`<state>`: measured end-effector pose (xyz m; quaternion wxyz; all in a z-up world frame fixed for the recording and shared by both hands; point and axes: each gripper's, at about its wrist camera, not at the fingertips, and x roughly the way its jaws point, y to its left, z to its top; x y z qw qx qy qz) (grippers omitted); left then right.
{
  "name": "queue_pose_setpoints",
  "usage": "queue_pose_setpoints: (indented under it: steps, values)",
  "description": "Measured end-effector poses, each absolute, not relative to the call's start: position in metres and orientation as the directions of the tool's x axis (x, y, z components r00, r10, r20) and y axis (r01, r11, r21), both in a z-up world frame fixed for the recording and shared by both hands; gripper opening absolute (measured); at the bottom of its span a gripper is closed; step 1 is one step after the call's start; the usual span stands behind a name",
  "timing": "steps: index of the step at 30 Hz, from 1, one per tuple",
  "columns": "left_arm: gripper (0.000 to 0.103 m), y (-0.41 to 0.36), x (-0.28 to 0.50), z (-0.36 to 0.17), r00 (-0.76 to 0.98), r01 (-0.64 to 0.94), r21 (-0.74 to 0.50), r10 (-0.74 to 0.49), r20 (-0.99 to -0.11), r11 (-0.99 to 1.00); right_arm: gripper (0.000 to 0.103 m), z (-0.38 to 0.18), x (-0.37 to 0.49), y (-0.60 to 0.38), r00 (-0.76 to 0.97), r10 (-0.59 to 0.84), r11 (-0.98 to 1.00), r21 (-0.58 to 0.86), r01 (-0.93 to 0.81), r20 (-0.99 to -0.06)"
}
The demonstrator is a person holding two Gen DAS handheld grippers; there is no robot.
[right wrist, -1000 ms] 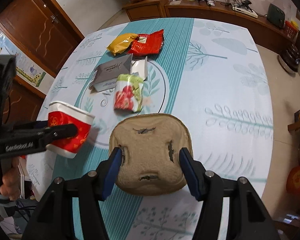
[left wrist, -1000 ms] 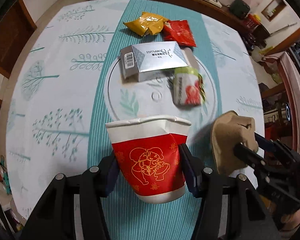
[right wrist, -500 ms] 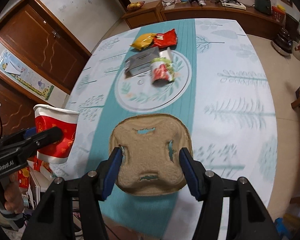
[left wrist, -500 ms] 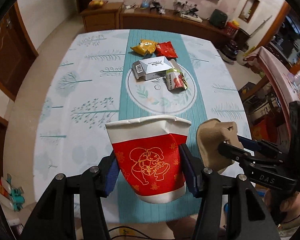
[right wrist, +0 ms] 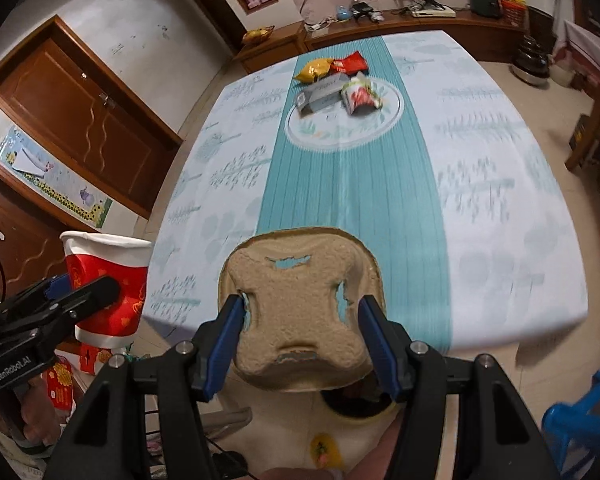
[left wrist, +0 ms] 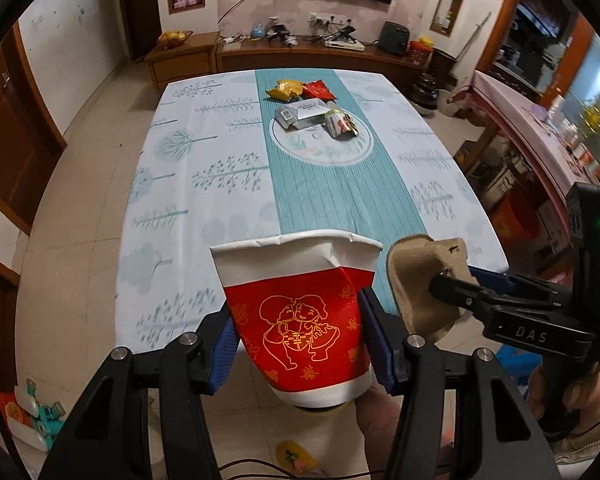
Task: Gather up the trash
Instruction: 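Carry the red cup and egg-carton piece down over the black bin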
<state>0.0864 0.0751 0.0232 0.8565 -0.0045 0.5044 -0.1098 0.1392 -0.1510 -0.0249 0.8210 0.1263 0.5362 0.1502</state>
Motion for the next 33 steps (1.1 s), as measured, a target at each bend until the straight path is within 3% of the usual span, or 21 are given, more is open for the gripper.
queue_pose_setpoints:
  steps: [9,20,33]
  values:
    - [0.054,0.094,0.009,0.011,0.415,0.243,-0.135,-0.229,-0.881,0.961,0.059,-0.026,0.038,-0.118,0.369,0.366,0.927,0.370,-0.062,-0.854]
    - [0.055,0.073,-0.015,-0.019,0.351,0.258,-0.139,-0.227,-0.908,0.956,0.059,-0.040,-0.011,-0.126,0.300,0.332,0.940,0.340,-0.027,-0.894]
    - [0.055,0.033,-0.005,-0.148,0.219,0.188,-0.131,-0.171,-0.961,0.973,0.059,-0.173,-0.005,-0.158,0.125,0.333,0.933,0.346,0.099,-0.935]
